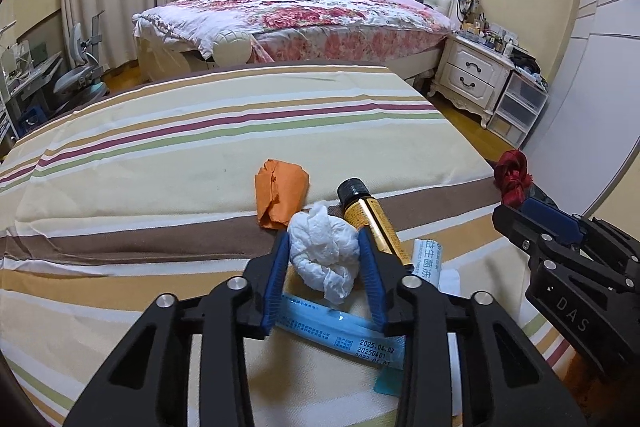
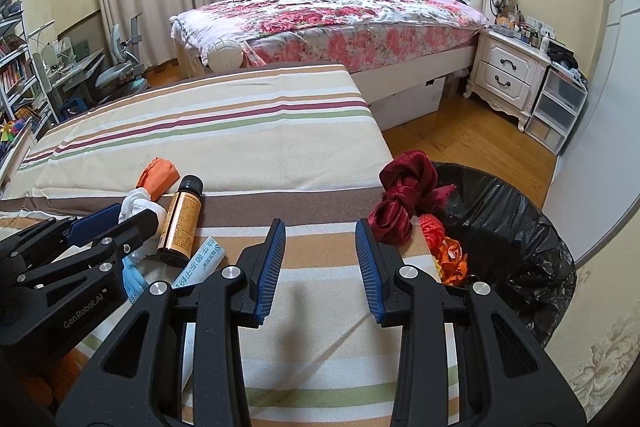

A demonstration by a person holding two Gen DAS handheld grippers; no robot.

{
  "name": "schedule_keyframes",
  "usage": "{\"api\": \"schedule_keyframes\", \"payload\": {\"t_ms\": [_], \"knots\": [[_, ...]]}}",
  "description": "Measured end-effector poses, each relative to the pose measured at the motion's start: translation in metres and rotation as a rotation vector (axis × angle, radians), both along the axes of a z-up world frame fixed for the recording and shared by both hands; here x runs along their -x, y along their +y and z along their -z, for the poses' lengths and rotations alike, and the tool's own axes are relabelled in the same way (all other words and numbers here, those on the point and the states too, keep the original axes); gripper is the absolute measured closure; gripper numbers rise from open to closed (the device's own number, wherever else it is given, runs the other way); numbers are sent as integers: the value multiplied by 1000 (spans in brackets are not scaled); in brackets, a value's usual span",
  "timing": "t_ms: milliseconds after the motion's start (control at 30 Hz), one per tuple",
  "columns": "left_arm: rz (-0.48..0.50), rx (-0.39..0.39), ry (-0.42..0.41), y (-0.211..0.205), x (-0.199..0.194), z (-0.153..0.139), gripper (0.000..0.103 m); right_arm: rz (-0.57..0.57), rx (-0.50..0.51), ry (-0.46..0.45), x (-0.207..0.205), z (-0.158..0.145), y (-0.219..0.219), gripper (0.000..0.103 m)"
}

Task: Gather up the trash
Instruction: 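Grasp the white tissue with the left tool while the right tool grasps the amber bottle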

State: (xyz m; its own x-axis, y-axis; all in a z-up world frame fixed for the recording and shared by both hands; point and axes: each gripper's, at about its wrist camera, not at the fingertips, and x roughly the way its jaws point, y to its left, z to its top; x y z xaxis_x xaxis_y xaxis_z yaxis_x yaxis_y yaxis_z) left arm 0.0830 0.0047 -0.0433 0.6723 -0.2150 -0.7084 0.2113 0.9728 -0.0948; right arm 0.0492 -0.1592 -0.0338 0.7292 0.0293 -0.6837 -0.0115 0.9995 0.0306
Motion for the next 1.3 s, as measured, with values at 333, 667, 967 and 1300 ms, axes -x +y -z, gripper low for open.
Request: {"api": "schedule_keyframes", "payload": {"t_ms": [333, 667, 967, 1300], "knots": [[-74, 1, -74, 25, 18, -20, 72, -93, -3, 1, -6, -3, 25, 67], [-210, -15, -52, 73, 18, -12, 72, -244, 14, 63, -23, 5, 82, 67], [-255, -14, -38, 91, 20, -3, 72, -268, 34, 134, -34, 21, 99, 73], [-243, 2, -53, 83, 21, -7, 72, -193, -11, 69, -35, 1, 65, 80]]}}
